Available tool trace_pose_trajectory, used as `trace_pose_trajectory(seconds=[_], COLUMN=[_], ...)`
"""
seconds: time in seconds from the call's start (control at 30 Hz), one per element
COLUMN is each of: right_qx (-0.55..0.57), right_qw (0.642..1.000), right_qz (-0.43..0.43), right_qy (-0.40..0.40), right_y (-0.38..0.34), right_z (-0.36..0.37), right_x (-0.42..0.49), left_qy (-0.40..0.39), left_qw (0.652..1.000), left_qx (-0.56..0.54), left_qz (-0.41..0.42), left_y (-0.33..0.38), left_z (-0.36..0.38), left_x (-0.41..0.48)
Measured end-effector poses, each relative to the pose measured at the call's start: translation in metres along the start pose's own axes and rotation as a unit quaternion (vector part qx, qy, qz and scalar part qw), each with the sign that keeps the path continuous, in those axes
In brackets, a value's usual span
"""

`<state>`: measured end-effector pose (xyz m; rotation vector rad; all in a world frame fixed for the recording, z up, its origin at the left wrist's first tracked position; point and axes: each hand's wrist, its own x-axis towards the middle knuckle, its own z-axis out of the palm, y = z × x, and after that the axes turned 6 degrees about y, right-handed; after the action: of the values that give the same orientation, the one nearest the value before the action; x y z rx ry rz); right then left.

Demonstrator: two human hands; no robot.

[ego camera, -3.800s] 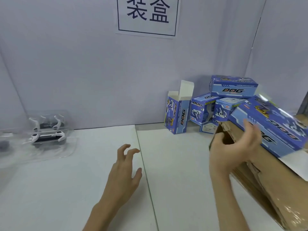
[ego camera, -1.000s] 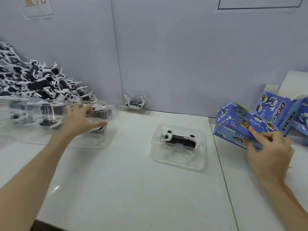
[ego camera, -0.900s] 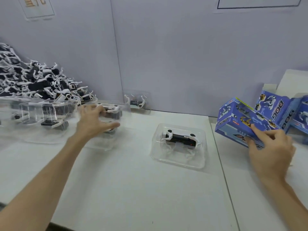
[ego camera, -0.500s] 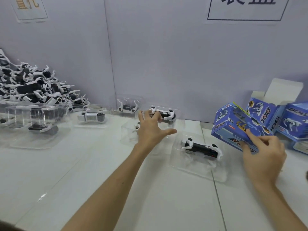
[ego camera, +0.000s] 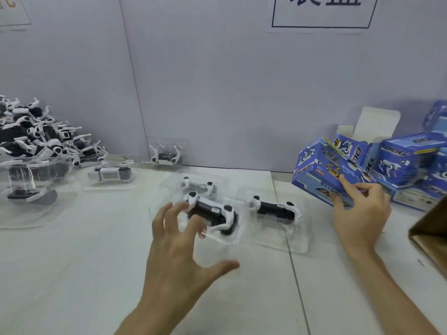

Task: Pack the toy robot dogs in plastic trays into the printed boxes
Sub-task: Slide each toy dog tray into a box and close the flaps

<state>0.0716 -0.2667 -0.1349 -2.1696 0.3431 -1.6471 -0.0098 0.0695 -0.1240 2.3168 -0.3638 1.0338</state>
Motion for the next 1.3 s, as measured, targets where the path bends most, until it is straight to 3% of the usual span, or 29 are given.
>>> trace_pose_trajectory(seconds=[0.13, 0.3, 0.6, 0.73, 0.83, 0.87, 0.93, 1.0, 1.17, 1.3], right_qx=[-0.01, -0.013, -0.005, 0.009, 0.053, 0.073, 0.11, 0.154, 0.24, 0.284], right_qw=[1.0, 1.0, 0.997, 0.991, 0.978, 0.973, 0.963, 0.95, 0.929, 0.949], right_qz=[0.001, 0.001, -0.071, -0.127, -0.182, -0.197, -0.229, -0.262, -0.277, -0.115], right_qy=[-0.003, -0.007, 0.031, 0.046, 0.082, 0.092, 0.095, 0.076, -0.043, -0.078], right_y=[-0.001, 0.0, -0.01, -0.024, -0.046, -0.055, -0.076, -0.095, -0.116, -0.103], right_z=[-0.002, -0.002, -0.004, -0.007, -0.012, -0.014, -0.019, -0.021, -0.022, -0.022], right_x=[-0.002, -0.002, 0.001, -0.001, -0.007, -0.01, -0.019, -0.034, -0.056, -0.045], left_qy=[-0.067, -0.054, -0.16, -0.15, -0.056, -0.045, -0.085, -0.13, -0.059, -0.011], left_qw=[0.989, 0.979, 0.972, 0.988, 0.986, 0.965, 0.877, 0.799, 0.698, 0.643], left_qx=[0.073, 0.117, 0.154, 0.039, -0.146, -0.241, -0.44, -0.548, -0.641, -0.661], left_qz=[0.107, 0.156, 0.079, 0.023, -0.052, -0.09, -0.176, -0.21, -0.313, -0.387], left_y=[0.018, 0.035, 0.034, 0.038, 0.054, 0.058, 0.06, 0.059, 0.04, 0.02], left_z=[0.004, 0.027, 0.1, 0.125, 0.117, 0.112, 0.101, 0.093, 0.082, 0.076], left_x=[-0.057, -0.051, 0.017, 0.025, 0.023, 0.025, 0.029, 0.031, 0.044, 0.052])
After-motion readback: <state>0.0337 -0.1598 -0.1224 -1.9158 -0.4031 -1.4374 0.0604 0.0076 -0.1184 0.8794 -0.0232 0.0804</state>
